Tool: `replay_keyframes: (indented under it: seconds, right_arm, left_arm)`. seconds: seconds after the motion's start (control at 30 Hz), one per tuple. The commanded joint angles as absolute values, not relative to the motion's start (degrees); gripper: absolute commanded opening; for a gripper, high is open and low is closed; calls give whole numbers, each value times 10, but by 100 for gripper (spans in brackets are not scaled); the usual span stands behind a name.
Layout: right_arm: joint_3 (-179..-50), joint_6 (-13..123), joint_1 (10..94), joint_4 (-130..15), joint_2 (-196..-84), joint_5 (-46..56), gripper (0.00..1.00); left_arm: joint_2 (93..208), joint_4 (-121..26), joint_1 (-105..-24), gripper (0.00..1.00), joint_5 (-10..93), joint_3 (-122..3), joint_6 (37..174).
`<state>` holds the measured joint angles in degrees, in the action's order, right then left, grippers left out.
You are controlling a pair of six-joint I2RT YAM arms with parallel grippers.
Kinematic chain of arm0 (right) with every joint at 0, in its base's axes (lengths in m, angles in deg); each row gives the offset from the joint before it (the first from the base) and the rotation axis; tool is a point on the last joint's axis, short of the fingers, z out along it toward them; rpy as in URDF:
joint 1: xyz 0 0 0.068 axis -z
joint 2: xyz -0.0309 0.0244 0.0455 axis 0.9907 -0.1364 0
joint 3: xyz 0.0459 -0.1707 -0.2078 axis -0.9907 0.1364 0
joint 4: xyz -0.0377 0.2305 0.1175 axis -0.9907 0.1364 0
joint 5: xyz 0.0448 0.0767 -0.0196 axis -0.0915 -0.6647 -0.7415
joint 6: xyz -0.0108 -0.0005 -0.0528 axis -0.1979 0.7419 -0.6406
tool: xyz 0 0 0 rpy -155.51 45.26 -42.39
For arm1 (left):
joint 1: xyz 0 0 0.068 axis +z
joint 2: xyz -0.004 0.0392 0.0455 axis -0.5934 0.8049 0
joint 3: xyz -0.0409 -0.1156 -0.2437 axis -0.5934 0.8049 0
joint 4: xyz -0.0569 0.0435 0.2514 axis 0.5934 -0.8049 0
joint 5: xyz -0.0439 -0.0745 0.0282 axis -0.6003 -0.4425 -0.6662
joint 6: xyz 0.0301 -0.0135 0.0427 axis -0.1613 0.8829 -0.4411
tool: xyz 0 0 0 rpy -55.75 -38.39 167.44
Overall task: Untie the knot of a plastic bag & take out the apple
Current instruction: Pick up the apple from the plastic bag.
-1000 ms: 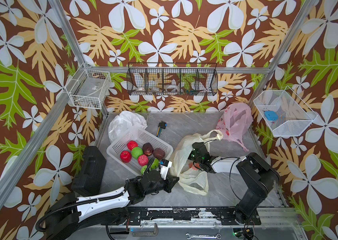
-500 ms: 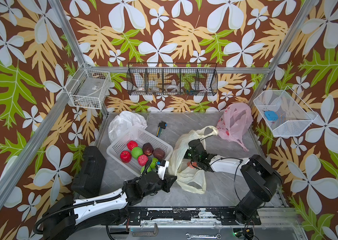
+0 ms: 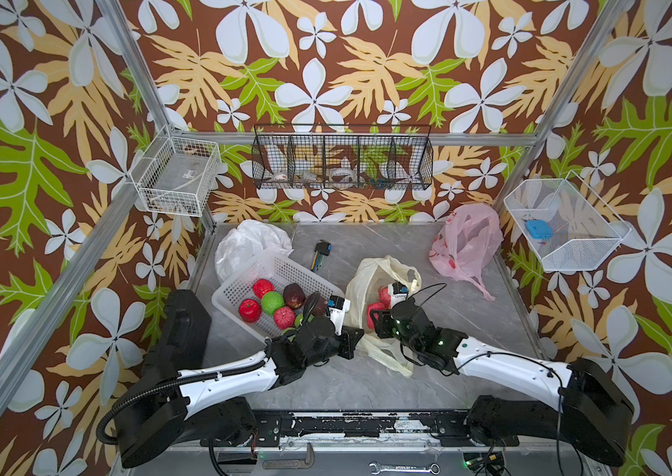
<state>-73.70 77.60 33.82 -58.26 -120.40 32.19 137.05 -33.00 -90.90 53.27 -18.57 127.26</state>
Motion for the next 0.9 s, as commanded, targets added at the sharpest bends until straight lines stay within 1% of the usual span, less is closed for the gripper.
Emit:
replay_keyframes:
  seconds: [0.0, 0.1, 0.23, 0.4, 0.6, 0.77, 0.87]
  right_arm:
    - [-720, 766, 331, -513, -1146, 362, 42]
    - [-705, 760, 331, -482, -1075, 352, 40]
    - [-683, 742, 330, -480, -986, 321, 38]
    - [-698, 727, 330, -458, -923, 279, 38]
    - [-763, 708, 330, -422, -911, 261, 35]
    - [-826, 685, 331, -421, -939, 256, 35]
    - [-862, 672, 331, -437, -969, 275, 36]
  left_arm:
    - [1389, -325, -896, 0, 536, -200, 1277]
    - [1398, -300, -889, 0, 533, -194, 1288]
    - [1418, -298, -887, 0, 527, -202, 1286]
    - [1437, -291, -887, 0, 520, -205, 1286]
    - [1444, -278, -887, 0, 504, -193, 1292]
    - [1424, -280, -894, 0, 501, -169, 1298]
    - [1406, -295, -914, 0, 518, -158, 1298]
